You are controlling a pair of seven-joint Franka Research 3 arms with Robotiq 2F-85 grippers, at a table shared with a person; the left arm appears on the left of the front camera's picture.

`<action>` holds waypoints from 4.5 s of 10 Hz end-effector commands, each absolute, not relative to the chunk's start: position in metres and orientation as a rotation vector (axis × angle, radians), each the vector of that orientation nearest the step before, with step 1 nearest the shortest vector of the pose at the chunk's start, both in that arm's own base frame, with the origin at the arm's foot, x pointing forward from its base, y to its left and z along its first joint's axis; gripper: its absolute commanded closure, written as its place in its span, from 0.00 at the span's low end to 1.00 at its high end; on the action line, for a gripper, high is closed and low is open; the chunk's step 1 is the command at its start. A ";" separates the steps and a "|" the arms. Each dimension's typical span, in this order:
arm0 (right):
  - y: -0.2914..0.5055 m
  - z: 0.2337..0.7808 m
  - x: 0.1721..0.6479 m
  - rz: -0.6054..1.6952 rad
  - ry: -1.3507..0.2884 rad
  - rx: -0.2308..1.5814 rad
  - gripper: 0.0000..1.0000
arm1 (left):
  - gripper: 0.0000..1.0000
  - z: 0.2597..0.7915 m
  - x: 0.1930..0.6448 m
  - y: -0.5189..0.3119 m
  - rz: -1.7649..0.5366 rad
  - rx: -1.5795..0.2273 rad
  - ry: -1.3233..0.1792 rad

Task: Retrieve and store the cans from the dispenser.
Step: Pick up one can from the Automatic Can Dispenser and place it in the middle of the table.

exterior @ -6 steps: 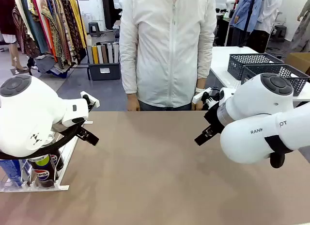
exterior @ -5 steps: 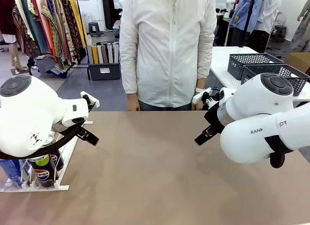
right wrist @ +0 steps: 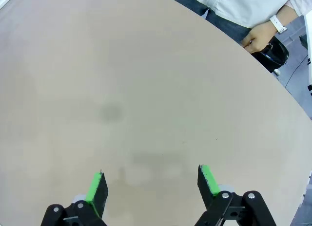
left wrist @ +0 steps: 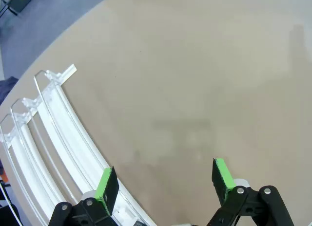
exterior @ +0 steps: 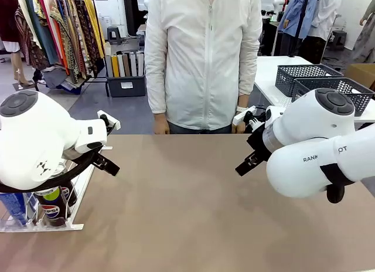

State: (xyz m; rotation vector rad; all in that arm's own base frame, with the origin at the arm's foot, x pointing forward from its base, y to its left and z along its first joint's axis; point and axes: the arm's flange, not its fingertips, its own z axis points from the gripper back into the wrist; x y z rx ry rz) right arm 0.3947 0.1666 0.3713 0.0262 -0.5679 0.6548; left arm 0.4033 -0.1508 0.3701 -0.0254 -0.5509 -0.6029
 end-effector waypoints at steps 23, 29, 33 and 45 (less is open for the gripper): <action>-0.154 0.440 0.236 -0.406 -0.683 1.283 0.00 | 0.00 0.505 0.288 0.166 0.283 -1.054 -0.715; -0.231 0.461 0.262 -0.477 -0.655 1.292 0.00 | 0.00 0.494 0.279 0.206 0.398 -1.032 -0.695; -0.231 0.461 0.262 -0.477 -0.655 1.292 0.00 | 0.00 0.494 0.279 0.206 0.398 -1.032 -0.695; -0.231 0.461 0.262 -0.477 -0.655 1.292 0.00 | 0.00 0.525 0.266 0.058 0.062 -0.112 -0.146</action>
